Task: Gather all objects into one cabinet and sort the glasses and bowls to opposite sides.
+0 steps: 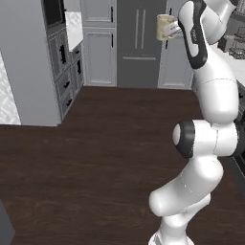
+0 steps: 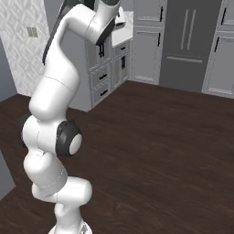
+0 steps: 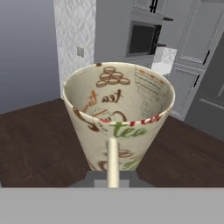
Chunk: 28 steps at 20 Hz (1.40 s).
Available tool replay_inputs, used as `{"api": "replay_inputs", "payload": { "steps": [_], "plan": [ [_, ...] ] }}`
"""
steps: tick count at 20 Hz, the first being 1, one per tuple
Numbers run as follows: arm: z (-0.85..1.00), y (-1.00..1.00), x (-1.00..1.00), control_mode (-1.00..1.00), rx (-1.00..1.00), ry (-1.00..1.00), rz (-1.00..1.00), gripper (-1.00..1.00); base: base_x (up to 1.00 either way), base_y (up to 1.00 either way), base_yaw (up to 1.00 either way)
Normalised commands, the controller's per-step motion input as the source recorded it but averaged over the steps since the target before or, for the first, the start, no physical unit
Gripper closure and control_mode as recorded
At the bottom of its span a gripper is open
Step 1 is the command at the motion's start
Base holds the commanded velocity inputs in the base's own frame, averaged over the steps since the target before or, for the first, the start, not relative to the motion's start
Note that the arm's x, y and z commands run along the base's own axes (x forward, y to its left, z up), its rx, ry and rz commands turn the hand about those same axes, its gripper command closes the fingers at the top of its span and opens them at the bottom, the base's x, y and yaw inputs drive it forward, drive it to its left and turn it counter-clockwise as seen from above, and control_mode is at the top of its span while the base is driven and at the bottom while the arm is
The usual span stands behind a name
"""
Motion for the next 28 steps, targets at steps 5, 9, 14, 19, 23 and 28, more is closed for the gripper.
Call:
{"api": "replay_inputs", "payload": {
  "steps": [5, 9, 14, 19, 23, 28],
  "plan": [
    [0.0, 0.0, 0.0, 1.0, 0.0, 0.0, 0.0, 1.0, 1.0, 0.0, -0.08],
    [0.0, 0.0, 0.0, 1.0, 0.0, 0.0, 0.0, 1.0, 1.0, 0.0, -0.06],
    [0.0, 0.0, 0.0, 1.0, 0.0, 0.0, 0.0, 1.0, 1.0, 0.0, -0.05],
    [0.0, 0.0, 0.0, 1.0, 0.0, 0.0, 0.0, 1.0, 1.0, 0.0, -0.04],
    [0.0, 0.0, 0.0, 1.0, 0.0, 0.0, 0.0, 1.0, 0.99, 0.0, -0.04],
    [0.0, 0.0, 0.0, 1.0, 0.0, 0.0, 0.0, 1.0, 1.0, 0.0, -0.04]
  ]
}}
